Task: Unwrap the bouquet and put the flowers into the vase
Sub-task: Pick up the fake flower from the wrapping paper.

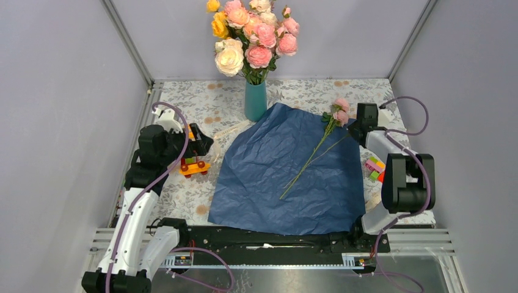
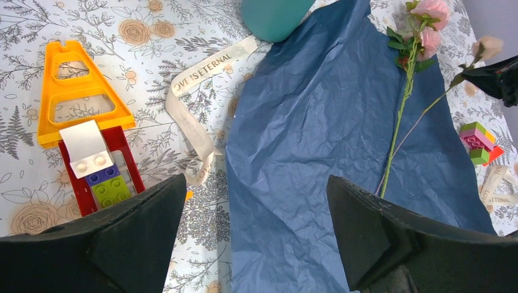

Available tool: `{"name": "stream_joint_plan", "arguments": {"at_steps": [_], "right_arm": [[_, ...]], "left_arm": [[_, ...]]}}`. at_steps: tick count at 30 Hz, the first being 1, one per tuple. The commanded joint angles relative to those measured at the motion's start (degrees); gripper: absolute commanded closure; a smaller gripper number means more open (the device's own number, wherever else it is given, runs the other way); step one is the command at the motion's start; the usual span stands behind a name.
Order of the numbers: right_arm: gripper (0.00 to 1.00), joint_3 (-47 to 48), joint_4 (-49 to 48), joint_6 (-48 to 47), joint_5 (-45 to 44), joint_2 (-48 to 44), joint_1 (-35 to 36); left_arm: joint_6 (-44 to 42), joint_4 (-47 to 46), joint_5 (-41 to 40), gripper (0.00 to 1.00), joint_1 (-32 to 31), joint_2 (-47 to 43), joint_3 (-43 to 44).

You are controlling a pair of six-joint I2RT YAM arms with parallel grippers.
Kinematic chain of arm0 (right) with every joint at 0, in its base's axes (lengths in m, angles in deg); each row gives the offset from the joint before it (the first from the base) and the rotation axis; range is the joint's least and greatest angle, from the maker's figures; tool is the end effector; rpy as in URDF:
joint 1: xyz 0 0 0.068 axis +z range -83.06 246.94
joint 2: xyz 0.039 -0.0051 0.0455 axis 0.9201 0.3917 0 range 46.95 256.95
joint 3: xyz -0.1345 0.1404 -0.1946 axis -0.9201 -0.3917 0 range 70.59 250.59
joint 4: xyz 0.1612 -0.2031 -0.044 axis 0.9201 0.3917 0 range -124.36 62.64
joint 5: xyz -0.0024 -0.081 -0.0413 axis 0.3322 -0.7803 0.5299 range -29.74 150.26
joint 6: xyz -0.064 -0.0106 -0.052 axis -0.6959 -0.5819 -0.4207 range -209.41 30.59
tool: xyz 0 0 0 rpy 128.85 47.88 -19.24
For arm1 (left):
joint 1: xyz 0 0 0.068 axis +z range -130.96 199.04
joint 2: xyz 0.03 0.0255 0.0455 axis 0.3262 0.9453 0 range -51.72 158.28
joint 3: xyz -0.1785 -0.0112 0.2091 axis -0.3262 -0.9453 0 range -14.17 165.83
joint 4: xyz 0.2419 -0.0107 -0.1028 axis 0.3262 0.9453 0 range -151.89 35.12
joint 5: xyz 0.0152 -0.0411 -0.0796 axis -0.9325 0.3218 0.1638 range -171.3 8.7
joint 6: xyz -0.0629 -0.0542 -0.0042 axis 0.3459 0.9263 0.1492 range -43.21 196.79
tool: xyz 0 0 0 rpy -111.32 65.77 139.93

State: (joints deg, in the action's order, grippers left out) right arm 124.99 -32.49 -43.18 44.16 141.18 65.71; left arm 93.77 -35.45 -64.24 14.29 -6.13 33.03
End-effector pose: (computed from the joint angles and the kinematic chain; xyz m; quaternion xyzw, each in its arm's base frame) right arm 0.3743 -0.0282 0.1715 0.4160 0.8040 0.0370 0.4231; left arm 0.2061 -0.0385 0.3104 -0.0093 0.8370 -0.2231 0.4996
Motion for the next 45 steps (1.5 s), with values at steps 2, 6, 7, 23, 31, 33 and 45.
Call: {"name": "stream_joint_plan", "arguments": {"at_steps": [2,6,7,23,31,33,45], "right_arm": [[1.0,-1.1,-2.4,-4.6,-6.7,-7.1,0.1],[1.0,-2.7,-2.2,-6.8,-8.8,-10.9,0.0],[1.0,-3.1,-2.2,-7.3,-9.6,-12.1,0.0],[1.0,1.5,-2.2,-22.0,-16.8,-28.8,0.0],[1.0,8.4,2.0,-28.7,-16.9,-32.8,0.0],[1.0,10.0,2.4,-29.6,-15.9,-33.6,0.0],[1.0,15.5,4.4,-30.2,11.6,-39.0,0.0]], "left_arm": [[0.4,-3.1,1.4,0.08,0.5,-1.5,-0.1],[0.5,-3.2,1.5,0.08,0.5,-1.7,-0.3],[0.5,-3.2,1.5,0.08,0.5,-1.7,-0.3],[0.6,-3.4,2.0,0.08,0.6,-1.9,-0.4],[0.6,-3.5,2.2,0.08,0.7,-2.2,-0.4],[0.6,-3.5,2.2,0.08,0.7,-2.3,-0.4],[0.1,-5.8,7.8,0.09,0.7,-3.4,-0.9]]}}
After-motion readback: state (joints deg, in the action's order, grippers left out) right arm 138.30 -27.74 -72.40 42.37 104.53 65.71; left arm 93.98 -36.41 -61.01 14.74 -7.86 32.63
